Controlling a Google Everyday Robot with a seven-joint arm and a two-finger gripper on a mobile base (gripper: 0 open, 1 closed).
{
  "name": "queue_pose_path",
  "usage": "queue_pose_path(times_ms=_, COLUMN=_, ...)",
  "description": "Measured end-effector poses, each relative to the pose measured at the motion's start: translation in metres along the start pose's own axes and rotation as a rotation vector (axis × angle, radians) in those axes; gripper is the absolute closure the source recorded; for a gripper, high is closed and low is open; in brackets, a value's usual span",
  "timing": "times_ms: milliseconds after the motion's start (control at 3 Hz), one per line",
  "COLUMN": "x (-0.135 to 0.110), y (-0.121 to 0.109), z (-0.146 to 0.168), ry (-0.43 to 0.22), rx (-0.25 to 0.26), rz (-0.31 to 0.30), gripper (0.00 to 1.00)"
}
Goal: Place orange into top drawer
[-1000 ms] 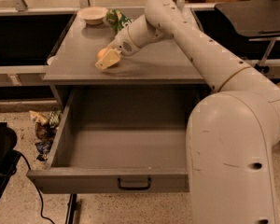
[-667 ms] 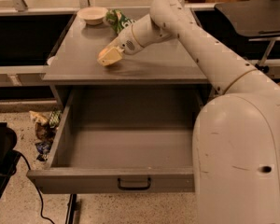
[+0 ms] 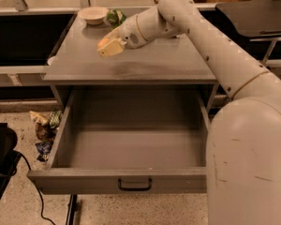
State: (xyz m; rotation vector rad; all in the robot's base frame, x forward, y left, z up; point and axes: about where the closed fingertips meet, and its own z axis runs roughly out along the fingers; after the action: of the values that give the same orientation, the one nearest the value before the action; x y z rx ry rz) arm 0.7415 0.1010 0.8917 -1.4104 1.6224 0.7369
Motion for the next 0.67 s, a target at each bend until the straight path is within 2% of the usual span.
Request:
queue_pose_path(times_ms=333, x=0.000, y=0.000, z=0.000, ry=0.000, rx=0.000, rz=0.000, gripper=1.00)
queue_pose_path(times_ms=667, x=0.001, y=0.013, z=0.001, ry=-0.013, rx=-0.010, rz=-0.020, gripper=1.00)
